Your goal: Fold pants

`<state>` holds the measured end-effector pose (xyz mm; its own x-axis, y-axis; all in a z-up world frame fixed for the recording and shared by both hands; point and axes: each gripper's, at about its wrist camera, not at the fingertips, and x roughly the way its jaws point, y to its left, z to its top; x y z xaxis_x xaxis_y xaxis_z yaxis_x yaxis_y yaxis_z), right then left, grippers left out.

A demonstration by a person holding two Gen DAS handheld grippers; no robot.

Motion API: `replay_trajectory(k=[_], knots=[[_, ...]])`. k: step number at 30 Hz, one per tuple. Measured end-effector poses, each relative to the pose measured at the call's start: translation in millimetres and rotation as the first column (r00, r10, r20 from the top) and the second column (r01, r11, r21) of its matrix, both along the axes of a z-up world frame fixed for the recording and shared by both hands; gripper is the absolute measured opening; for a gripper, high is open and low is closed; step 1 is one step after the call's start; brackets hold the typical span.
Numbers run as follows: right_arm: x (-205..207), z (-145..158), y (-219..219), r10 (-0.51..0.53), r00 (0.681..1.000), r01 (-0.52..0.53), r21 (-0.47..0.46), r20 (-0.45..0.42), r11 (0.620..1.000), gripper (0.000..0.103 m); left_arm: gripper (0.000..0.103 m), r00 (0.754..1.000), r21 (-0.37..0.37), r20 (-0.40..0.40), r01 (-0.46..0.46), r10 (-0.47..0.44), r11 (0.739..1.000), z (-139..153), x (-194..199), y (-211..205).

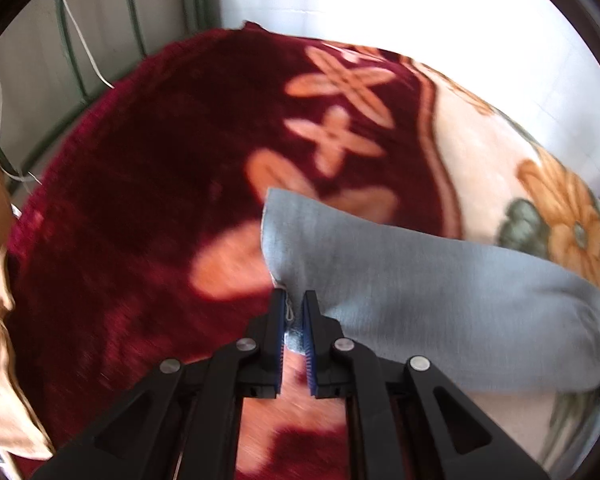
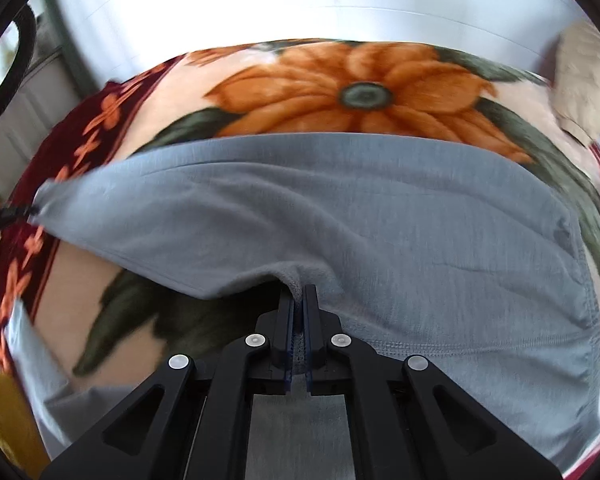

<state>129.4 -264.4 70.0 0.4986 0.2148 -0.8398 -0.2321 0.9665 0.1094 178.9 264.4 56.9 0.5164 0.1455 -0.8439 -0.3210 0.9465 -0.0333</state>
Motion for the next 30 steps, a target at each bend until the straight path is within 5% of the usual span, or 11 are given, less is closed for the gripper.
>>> replay_trajectory(k=[6, 8, 10, 12, 14, 20, 30], knots=[[-5.7, -27.8, 31.1, 0.158, 0.981, -0.174, -0.141, -0.114, 0.975, 0.010, 0.010, 0.999, 0.061, -0.040, -0.005, 0.008, 0.998, -17.0, 19.8, 10.7], [-11.9, -25.0, 40.0, 0.184, 0.978, -0.199, -0.173, -0.096, 0.965, 0.018, 0.015, 0.998, 0.081, -0.052, -0.016, 0.020, 0.997, -24.2, 21.2, 10.9], [-17.5, -22.2, 45.6, 0.226, 0.968, -0.240, -0.142, -0.107, 0.960, 0.038, 0.018, 0.998, 0.075, -0.057, -0.019, 0.024, 0.997, -26.3, 17.7, 10.7], [-23.2, -18.3, 50.7, 0.245, 0.964, -0.258, -0.143, -0.104, 0.955, 0.038, 0.020, 0.998, 0.088, -0.058, 0.002, 0.003, 0.996, -23.5, 10.8, 7.4], [-32.4, -11.8, 53.6, 0.241, 0.967, -0.252, -0.154, -0.083, 0.956, 0.038, 0.034, 0.997, 0.126, -0.069, 0.030, -0.021, 0.992, -18.4, 0.1, 2.8], [-59.7, 15.9, 42.1, 0.170, 0.985, -0.170, -0.030, -0.028, 0.985, 0.038, 0.050, 0.996, 0.125, -0.034, 0.088, -0.085, 0.988, 5.6, -39.9, -11.2], [-114.9, 42.7, 5.1, -0.014, 0.999, 0.013, 0.037, 0.034, 0.999, 0.042, 0.058, 0.986, 0.043, -0.001, 0.169, -0.169, 0.985, 29.9, -108.0, -68.7]])
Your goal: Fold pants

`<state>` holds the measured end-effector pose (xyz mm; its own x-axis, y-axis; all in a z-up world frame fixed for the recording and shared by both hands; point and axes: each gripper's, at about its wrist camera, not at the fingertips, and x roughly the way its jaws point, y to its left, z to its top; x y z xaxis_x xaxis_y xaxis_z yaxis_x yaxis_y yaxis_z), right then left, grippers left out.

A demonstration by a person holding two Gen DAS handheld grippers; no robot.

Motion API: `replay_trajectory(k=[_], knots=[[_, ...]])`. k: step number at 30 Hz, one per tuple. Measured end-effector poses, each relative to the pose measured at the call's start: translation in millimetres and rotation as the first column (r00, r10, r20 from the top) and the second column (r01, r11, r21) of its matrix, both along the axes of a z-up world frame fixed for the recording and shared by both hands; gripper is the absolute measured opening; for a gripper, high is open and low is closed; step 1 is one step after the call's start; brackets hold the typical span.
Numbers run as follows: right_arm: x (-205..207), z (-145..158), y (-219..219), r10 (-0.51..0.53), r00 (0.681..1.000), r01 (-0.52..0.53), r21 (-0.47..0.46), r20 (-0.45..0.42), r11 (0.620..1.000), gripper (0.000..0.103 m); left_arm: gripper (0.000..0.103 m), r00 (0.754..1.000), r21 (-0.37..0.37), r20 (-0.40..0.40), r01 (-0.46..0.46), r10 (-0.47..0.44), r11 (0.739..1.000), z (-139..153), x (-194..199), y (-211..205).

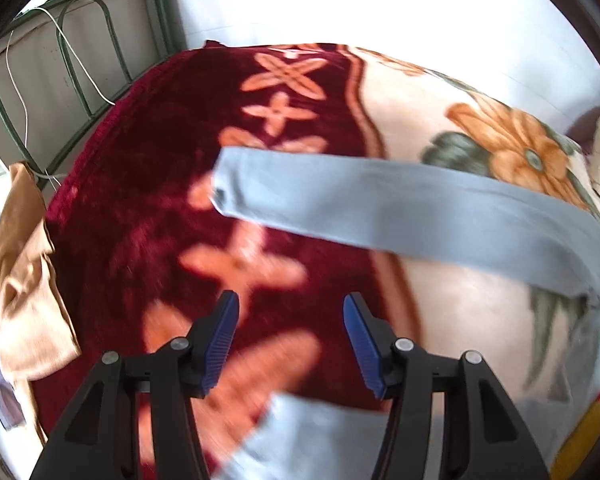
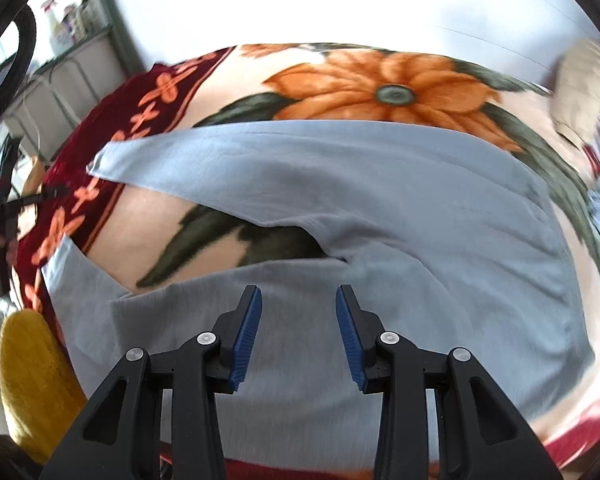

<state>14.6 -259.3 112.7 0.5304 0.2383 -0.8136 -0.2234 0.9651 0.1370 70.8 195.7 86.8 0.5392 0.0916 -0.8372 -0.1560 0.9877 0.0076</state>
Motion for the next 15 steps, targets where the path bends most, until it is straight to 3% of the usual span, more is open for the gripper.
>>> replay_trajectory(k=[4, 9, 15], knots=[[-24.9, 5.9, -20.7, -0.072, 0.997, 0.072, 0.000, 0.028, 0.997, 0.052, 0.058, 0.999, -0.060, -0.001, 0.046, -0.046, 0.997, 4.2, -27.9, -35.2], [-45.6, 6.0, -50.2, -0.158, 0.987, 0.158, -0.017, 0.034, 0.987, 0.053, 0.058, 0.993, -0.133, 0.014, 0.121, -0.120, 0.984, 8.9, -54.7, -87.0], [-61.9, 0.1, -97.1, -0.298, 0.954, 0.299, -0.042, 0.046, 0.953, 0.055, 0.058, 0.968, -0.222, 0.013, 0.246, -0.250, 0.944, 11.2, -81.1, -161.1]])
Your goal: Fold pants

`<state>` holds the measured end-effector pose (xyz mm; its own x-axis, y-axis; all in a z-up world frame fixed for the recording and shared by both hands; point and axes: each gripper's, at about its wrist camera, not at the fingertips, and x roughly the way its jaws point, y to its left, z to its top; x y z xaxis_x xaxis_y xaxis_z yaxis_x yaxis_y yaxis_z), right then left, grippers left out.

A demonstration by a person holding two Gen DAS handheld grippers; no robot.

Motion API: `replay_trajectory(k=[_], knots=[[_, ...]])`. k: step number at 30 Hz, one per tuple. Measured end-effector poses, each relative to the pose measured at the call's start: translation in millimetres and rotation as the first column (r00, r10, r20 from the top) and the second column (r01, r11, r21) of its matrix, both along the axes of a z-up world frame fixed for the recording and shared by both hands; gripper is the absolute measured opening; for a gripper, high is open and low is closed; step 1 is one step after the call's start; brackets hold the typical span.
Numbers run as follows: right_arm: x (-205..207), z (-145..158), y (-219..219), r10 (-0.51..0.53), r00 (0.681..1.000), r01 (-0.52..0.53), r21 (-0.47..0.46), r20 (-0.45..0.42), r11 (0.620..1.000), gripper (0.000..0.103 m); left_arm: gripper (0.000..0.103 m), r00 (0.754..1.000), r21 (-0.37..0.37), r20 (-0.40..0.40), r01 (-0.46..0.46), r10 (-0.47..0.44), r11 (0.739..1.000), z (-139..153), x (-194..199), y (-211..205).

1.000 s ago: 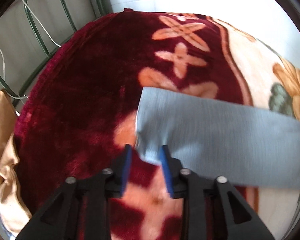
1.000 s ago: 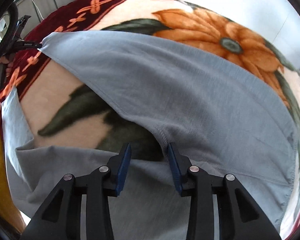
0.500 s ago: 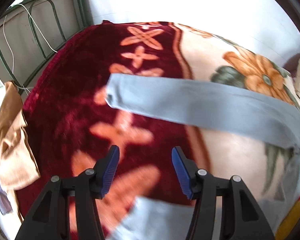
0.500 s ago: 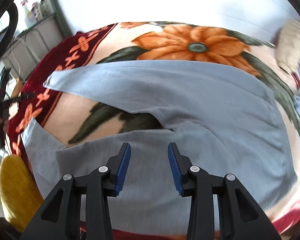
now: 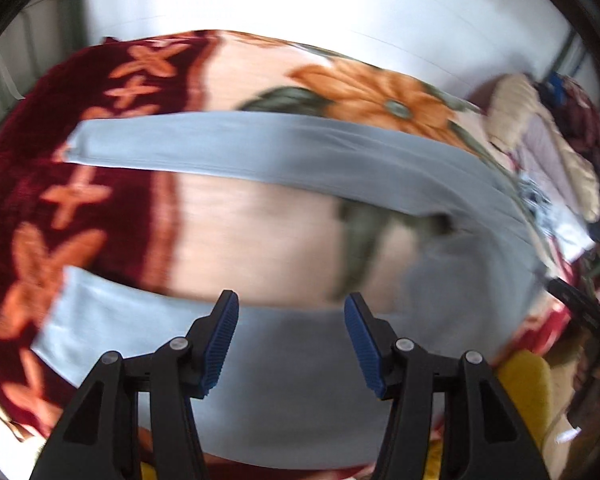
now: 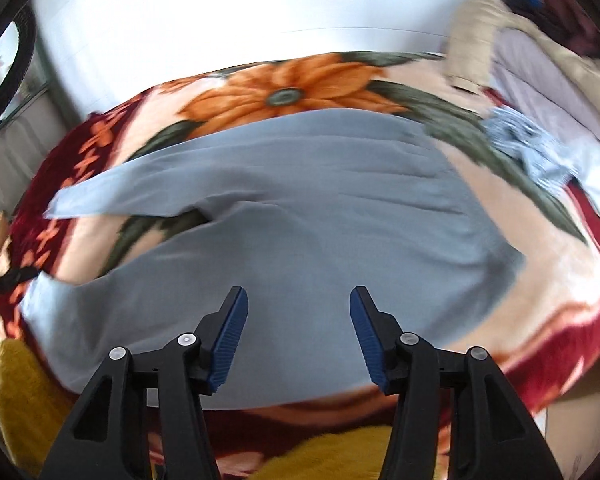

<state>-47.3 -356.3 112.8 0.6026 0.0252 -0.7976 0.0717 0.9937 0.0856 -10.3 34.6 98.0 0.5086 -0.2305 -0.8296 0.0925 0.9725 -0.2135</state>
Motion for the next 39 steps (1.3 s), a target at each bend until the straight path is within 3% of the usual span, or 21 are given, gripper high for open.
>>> replay_trajectory(k=[2, 6, 12, 19, 24, 28, 32, 35, 37, 39], knots=[[-3.7, -4.0, -17.8, -0.043, 0.999, 0.043, -0.025, -0.010, 0.999, 0.055, 0.058, 0.998, -0.002, -0.012, 0.064, -0.064, 0.998, -1.6, -3.0, -24.0], [-12.1, -15.5, -58.3, -0.133, 0.990, 0.132, -0.011, -0.037, 0.991, 0.055, 0.058, 0.988, 0.065, -0.033, 0.154, -0.152, 0.986, -9.5, -6.3, -68.0], [-16.9, -34.5, -109.2, -0.235, 0.969, 0.238, 0.042, -0.070, 0.970, 0.055, 0.058, 0.967, 0.034, -0.064, 0.247, -0.245, 0.968, -17.2, -16.2, -119.2], [-10.5, -56.1, -135.2, -0.258, 0.962, 0.267, 0.127, -0.085, 0.955, 0.055, 0.058, 0.944, 0.075, -0.111, 0.320, -0.311, 0.944, -27.6, -28.7, -153.2], [-7.3, -71.5, -140.0, -0.267, 0.958, 0.284, 0.204, -0.107, 0.937, 0.055, 0.058, 0.926, 0.063, -0.138, 0.362, -0.351, 0.930, -33.0, -39.8, -157.6], [0.9, -84.6, -139.2, -0.232, 0.963, 0.264, 0.330, -0.134, 0.906, 0.055, 0.059, 0.906, 0.045, -0.132, 0.411, -0.403, 0.910, -38.7, -48.9, -163.9], [11.3, -85.4, -130.2, -0.213, 0.969, 0.243, 0.336, -0.124, 0.910, 0.055, 0.060, 0.884, 0.068, -0.128, 0.460, -0.449, 0.885, -49.2, -53.2, -176.4], [16.1, -76.5, -126.5, -0.203, 0.975, 0.221, 0.356, -0.088, 0.908, 0.041, 0.060, 0.872, 0.167, -0.103, 0.489, -0.478, 0.856, -55.5, -56.0, -182.0], [17.9, -65.8, -124.7, -0.201, 0.978, 0.204, 0.341, -0.045, 0.918, 0.019, 0.060, 0.867, 0.172, -0.117, 0.498, -0.484, 0.850, -62.0, -56.1, -181.2], [20.8, -53.3, -124.2, -0.208, 0.978, 0.200, 0.311, -0.009, 0.929, 0.009, 0.061, 0.864, 0.161, -0.127, 0.503, -0.487, 0.849, -65.5, -56.8, -181.0]])
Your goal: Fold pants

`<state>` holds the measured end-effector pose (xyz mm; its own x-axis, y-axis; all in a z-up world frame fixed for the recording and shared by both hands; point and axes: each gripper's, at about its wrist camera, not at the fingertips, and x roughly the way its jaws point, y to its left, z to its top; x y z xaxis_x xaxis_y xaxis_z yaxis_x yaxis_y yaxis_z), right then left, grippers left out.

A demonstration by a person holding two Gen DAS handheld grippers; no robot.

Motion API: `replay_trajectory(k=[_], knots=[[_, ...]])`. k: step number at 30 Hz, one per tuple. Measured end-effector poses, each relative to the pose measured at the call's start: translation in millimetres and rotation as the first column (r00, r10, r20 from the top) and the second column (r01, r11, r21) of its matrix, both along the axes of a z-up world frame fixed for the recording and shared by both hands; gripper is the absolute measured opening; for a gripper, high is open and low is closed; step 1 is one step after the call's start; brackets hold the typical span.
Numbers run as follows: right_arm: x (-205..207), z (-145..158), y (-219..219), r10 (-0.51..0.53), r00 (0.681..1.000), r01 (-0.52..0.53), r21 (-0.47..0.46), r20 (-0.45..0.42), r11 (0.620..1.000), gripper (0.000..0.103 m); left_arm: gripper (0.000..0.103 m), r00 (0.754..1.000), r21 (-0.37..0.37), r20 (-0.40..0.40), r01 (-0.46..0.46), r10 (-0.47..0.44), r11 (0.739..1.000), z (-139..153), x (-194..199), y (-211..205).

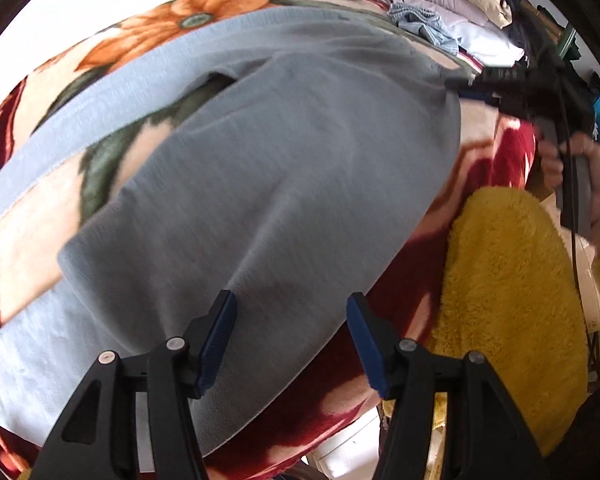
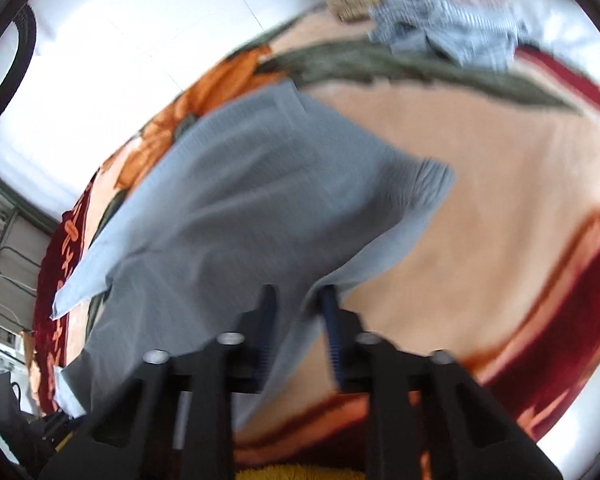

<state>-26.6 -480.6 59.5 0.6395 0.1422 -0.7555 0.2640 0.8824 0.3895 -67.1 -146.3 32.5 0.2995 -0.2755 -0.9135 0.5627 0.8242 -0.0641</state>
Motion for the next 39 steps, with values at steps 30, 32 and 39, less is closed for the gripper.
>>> replay_trajectory(k=[30, 32, 39], knots=[[-9.3, -23.7, -56.3, -0.115, 0.980, 0.117, 0.004, -0.160, 0.993, 0.031, 0.006, 0.994, -0.025, 0.104, -0.026, 0.029, 0.999, 4.2, -10.8, 12.4], [-4.5, -28.5, -58.1, -0.120, 0.980, 0.125, 0.023, -0.160, 0.992, 0.031, 0.006, 0.992, -0.048, 0.117, -0.037, 0.042, 0.998, 13.4, -9.6, 14.1], [-3.8, -28.6, -66.0, -0.165, 0.981, 0.177, 0.125, -0.102, 0.976, 0.005, 0.005, 0.991, -0.102, 0.099, -0.076, 0.087, 0.992, 28.7, -5.9, 17.1]])
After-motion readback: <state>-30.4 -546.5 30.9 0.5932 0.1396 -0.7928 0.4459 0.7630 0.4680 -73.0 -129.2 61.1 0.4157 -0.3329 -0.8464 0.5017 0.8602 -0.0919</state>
